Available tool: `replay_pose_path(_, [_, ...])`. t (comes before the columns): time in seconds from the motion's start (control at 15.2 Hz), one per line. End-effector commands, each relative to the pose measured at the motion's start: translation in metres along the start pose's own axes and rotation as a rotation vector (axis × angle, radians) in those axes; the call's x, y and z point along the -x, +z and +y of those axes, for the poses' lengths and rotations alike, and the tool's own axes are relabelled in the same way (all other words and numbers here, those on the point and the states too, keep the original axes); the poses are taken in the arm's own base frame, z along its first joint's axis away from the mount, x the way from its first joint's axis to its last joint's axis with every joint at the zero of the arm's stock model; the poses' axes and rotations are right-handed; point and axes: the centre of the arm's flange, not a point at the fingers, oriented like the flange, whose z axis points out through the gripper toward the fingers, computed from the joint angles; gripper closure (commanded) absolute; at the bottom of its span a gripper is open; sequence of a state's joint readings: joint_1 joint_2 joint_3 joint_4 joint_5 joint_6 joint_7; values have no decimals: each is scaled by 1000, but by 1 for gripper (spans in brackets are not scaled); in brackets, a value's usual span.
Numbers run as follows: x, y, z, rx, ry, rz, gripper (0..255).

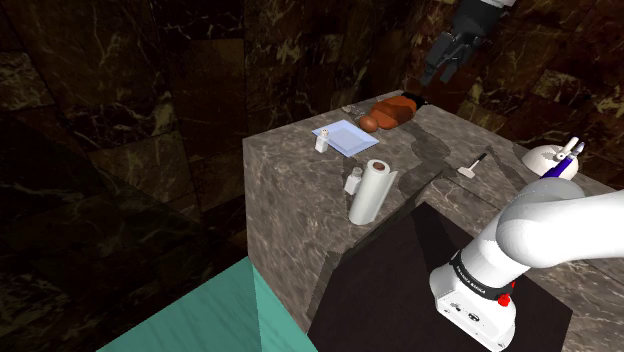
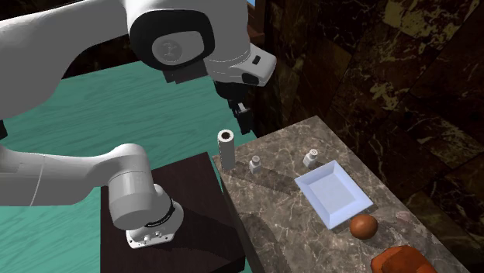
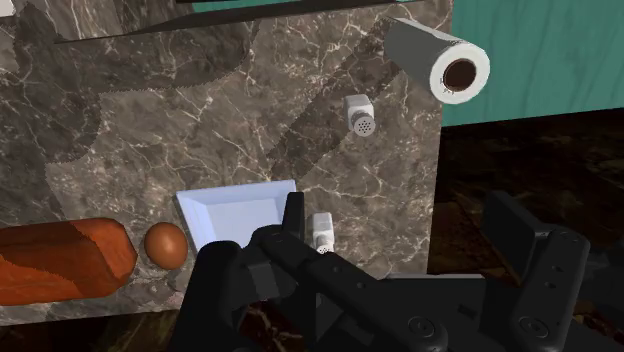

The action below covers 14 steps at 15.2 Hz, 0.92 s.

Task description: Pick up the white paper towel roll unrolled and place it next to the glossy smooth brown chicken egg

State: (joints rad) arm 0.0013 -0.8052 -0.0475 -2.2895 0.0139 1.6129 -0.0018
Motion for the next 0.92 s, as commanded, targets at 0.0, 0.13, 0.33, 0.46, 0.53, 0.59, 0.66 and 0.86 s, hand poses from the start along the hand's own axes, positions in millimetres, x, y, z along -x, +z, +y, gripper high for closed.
replay_pose_path(0.0, [0, 0, 0, 0, 0, 0, 0])
replay_pose_path(0.13, [0, 23, -15, 12, 6, -12, 0])
replay_pose_path(0.33, [0, 57, -38, 31, 14, -29, 0])
replay_pose_path(0.46, [1, 80, -53, 44, 20, -41, 0])
replay_pose_path(0.53, [1, 92, -60, 50, 22, -46, 0])
replay_pose_path(0.59, [1, 103, -67, 56, 25, -52, 0])
replay_pose_path(0.66, [2, 115, -74, 62, 28, -58, 0])
replay_pose_path(0.86, [3, 150, -95, 81, 36, -75, 0])
